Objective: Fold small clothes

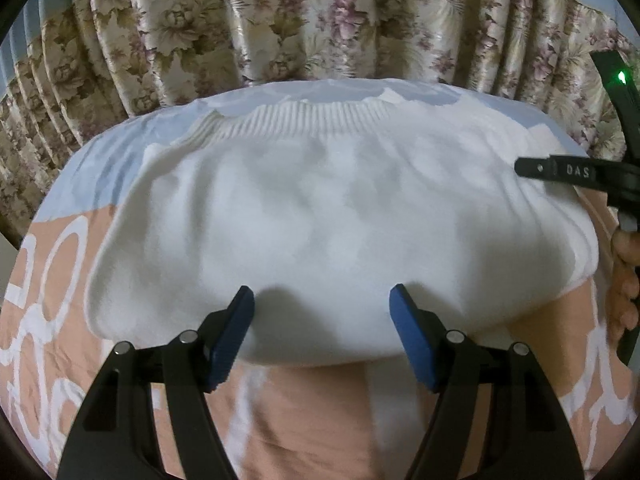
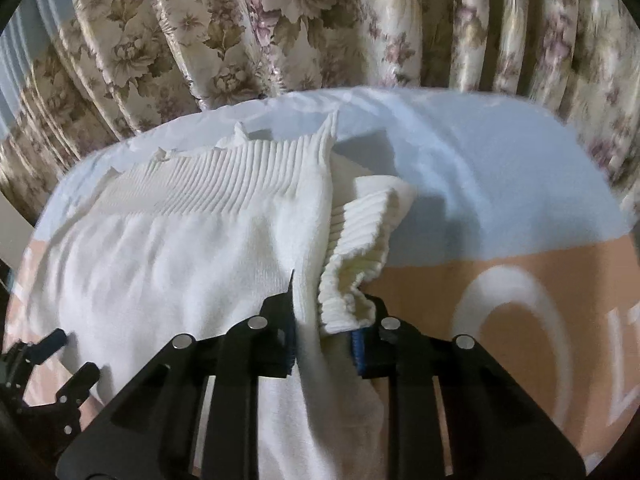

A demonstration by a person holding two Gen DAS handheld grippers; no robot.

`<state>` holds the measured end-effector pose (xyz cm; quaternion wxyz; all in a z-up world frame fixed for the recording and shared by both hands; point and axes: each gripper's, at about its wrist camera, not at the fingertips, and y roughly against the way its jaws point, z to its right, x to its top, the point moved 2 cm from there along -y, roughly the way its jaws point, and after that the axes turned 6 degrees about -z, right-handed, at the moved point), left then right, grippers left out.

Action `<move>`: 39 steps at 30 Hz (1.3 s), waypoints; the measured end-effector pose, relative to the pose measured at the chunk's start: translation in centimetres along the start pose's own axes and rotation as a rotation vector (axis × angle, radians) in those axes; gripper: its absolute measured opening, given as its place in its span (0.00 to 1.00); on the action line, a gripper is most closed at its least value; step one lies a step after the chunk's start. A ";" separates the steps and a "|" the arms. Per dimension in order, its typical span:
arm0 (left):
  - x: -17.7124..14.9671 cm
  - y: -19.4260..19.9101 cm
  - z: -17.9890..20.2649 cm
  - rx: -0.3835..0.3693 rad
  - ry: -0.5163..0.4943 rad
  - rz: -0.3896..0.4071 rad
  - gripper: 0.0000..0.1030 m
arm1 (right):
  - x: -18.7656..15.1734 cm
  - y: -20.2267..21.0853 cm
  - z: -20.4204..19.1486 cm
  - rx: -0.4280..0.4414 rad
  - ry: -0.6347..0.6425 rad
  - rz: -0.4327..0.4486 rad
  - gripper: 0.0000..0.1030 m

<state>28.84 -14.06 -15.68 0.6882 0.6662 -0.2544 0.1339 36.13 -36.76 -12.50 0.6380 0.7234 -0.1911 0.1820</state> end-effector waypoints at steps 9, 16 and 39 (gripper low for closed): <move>0.4 0.2 3.8 -0.078 -0.001 0.003 0.69 | 1.3 3.2 3.3 -0.113 0.005 0.047 0.17; 1.0 -0.9 4.8 -0.073 0.014 -0.001 0.69 | 1.0 2.9 2.8 -0.109 -0.003 0.032 0.17; 1.3 -0.3 2.9 0.005 0.030 0.022 0.89 | 2.3 5.9 0.2 -0.032 -0.019 0.059 0.17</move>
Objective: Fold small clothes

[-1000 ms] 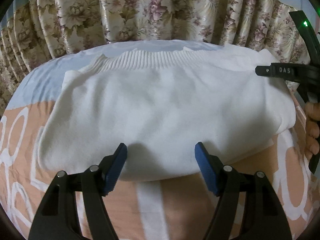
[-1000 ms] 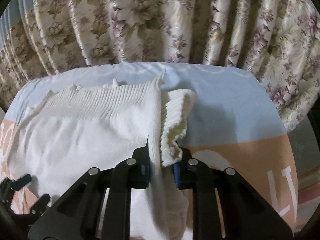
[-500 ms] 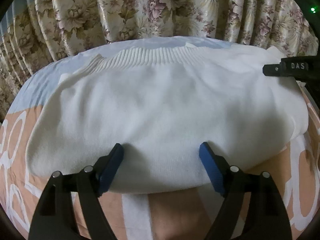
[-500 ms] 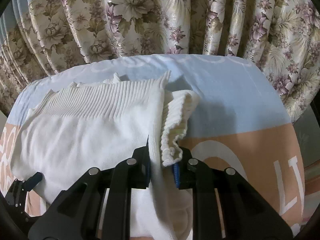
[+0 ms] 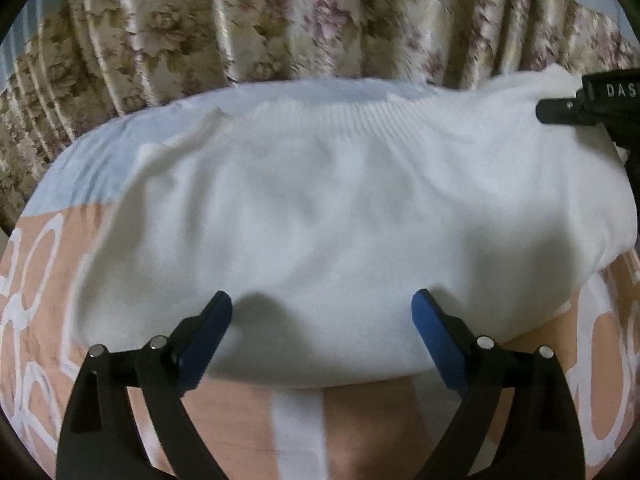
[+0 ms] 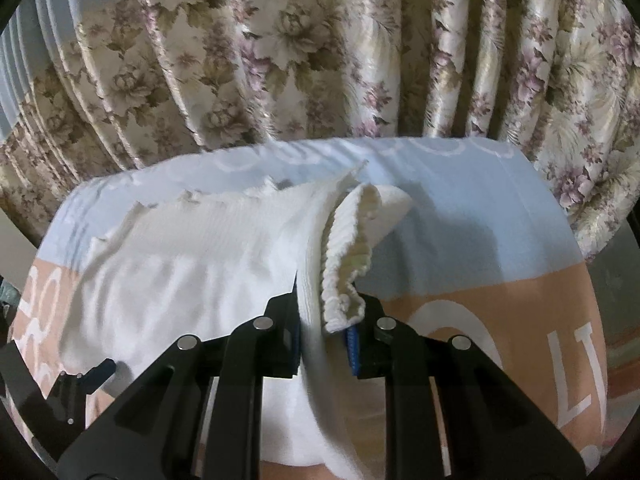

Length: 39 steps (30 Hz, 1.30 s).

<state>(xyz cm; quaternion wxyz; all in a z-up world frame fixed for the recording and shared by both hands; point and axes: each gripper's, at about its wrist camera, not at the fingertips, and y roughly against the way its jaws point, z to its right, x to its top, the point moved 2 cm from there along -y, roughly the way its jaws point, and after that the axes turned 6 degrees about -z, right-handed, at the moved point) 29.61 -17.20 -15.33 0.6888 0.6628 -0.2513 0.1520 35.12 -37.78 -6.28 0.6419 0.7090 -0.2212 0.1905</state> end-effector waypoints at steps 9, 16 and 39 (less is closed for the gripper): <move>2.6 3.0 -6.2 0.020 0.103 0.060 0.89 | 1.6 1.2 -4.6 0.057 0.023 0.019 0.17; 2.7 4.3 -10.8 0.036 0.153 0.074 0.89 | 2.5 1.0 -9.3 0.083 0.059 0.014 0.17; 6.8 4.7 -26.3 0.163 0.169 0.121 0.89 | 0.9 -5.5 -26.5 0.138 0.165 -0.070 0.17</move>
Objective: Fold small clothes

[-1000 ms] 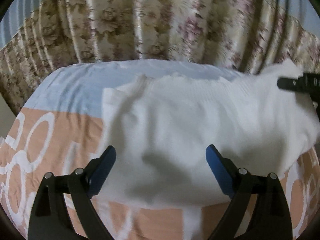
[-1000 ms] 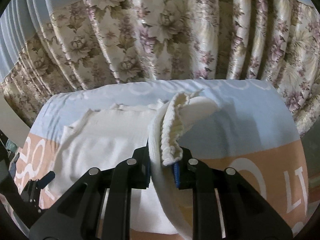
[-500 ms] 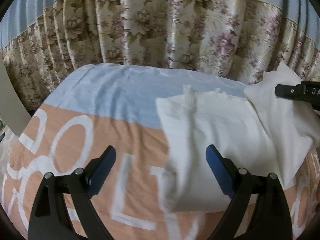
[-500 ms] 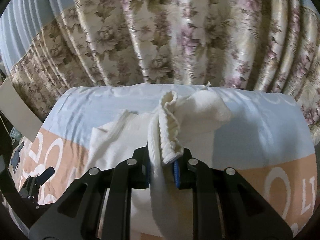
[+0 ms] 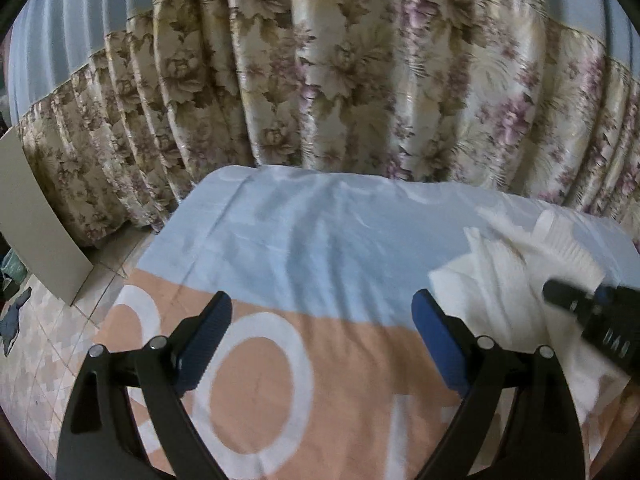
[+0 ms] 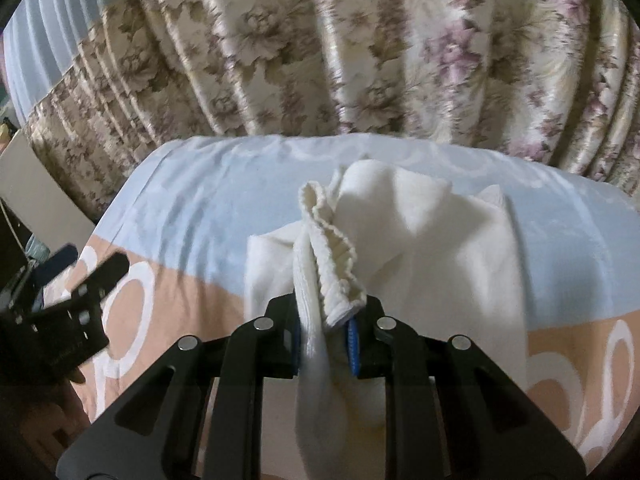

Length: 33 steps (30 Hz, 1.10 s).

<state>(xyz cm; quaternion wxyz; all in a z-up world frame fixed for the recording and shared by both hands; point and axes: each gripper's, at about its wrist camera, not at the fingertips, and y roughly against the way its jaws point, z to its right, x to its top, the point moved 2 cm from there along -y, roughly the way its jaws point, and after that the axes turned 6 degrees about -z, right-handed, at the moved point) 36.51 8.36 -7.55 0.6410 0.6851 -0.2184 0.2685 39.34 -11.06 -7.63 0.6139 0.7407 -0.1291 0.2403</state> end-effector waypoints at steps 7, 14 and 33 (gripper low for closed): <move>-0.9 -0.8 -1.9 0.004 0.016 -0.025 0.89 | -0.9 -2.5 -3.3 0.015 0.037 -0.059 0.23; -1.8 -0.3 -1.1 -0.004 0.021 -0.034 0.89 | -1.0 0.3 -3.1 0.078 0.032 -0.002 0.33; -4.9 5.0 13.3 -0.274 -0.125 -0.056 0.89 | -5.9 8.2 10.7 -0.006 -0.159 0.074 0.34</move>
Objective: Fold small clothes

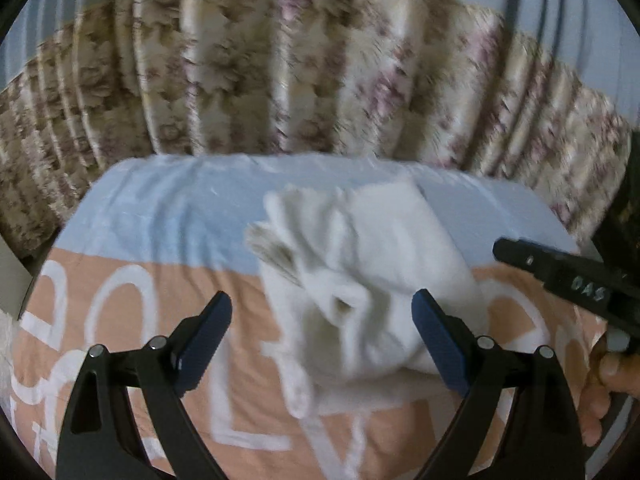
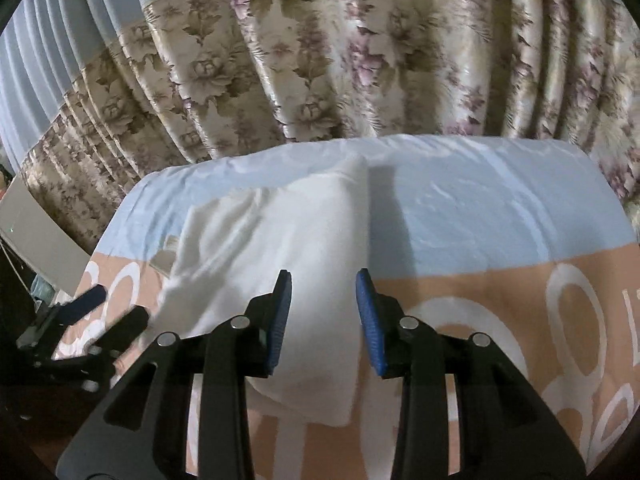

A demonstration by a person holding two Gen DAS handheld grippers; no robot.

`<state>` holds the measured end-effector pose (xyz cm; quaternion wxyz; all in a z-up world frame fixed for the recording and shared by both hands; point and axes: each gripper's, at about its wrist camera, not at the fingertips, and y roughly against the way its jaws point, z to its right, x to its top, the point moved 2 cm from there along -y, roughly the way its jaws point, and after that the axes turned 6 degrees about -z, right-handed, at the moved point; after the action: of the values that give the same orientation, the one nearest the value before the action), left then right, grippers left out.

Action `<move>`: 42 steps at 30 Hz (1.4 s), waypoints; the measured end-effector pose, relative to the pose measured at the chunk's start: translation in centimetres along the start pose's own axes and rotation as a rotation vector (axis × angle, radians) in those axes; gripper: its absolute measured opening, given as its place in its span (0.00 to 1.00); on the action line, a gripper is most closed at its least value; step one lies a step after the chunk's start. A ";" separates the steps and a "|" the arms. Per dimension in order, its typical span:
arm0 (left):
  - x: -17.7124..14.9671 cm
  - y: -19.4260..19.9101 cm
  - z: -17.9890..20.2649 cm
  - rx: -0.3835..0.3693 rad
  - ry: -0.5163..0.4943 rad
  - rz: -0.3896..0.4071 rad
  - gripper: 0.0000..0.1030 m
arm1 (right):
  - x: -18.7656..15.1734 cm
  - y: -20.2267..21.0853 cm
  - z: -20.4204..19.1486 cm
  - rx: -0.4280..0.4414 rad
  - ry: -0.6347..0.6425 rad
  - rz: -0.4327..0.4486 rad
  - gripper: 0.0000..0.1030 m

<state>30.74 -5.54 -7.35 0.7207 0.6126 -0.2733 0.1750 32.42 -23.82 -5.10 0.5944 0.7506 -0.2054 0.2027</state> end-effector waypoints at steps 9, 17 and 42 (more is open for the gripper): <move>-2.6 -2.6 -1.0 0.014 0.015 -0.108 0.11 | -3.2 -0.2 1.0 0.005 0.018 -0.046 0.34; -5.4 -3.7 -2.9 0.030 -0.003 -0.147 0.19 | -6.7 -4.5 -0.4 -0.010 0.081 -0.171 0.34; 2.3 -4.2 -3.8 0.041 0.030 -0.039 0.76 | -0.7 -2.6 1.3 -0.030 0.081 -0.037 0.49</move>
<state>35.76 -2.82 -9.65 0.7151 0.6299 -0.2470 0.1755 33.33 -24.56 -7.83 0.6171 0.7364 -0.1706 0.2188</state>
